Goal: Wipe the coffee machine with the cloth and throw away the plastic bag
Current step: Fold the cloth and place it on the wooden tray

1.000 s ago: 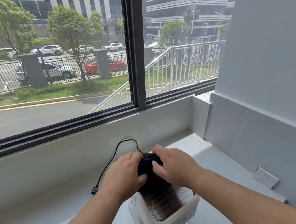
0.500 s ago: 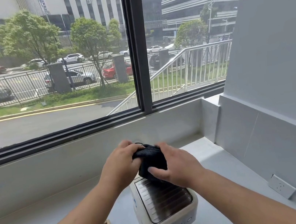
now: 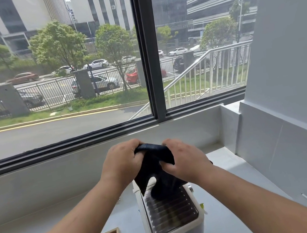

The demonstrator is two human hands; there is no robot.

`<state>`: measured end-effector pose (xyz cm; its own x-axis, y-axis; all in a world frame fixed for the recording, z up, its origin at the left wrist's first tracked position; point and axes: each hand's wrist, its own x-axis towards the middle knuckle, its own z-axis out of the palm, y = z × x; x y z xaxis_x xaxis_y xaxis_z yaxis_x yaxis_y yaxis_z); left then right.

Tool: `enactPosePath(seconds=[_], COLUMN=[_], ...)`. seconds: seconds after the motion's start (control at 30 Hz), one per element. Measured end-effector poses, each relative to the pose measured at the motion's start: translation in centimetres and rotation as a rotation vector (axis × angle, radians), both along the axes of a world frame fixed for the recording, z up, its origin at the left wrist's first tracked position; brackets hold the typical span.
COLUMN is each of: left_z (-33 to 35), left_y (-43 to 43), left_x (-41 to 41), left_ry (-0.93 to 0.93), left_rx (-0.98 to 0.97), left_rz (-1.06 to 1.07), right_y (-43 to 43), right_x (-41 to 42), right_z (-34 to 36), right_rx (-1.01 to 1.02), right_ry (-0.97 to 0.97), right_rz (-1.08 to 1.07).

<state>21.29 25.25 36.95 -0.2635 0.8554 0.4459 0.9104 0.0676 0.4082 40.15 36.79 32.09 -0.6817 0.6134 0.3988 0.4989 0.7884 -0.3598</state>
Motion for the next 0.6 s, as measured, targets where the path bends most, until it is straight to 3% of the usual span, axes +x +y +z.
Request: enactPosePath(seconds=[0.3,0.43,0.6], left_z=[0.2,0.3,0.1], left_y=[-0.3,-1.2,-3.1], left_x=[-1.0,-1.6,-3.6], left_ry=[0.034,0.063,0.018], left_rx=[0.011,0.018,0.063], left_rz=[0.052,0.116,0.263], right_y=[0.9,0.8,-0.3], right_x=[-0.7,-1.7,-3.5], right_z=[0.8,1.2,1.8], right_rx=[-0.102,-0.309,-0.659], right_ry=[0.022,-0.043,0.016], right_rz=[0.078,0.164,0.268])
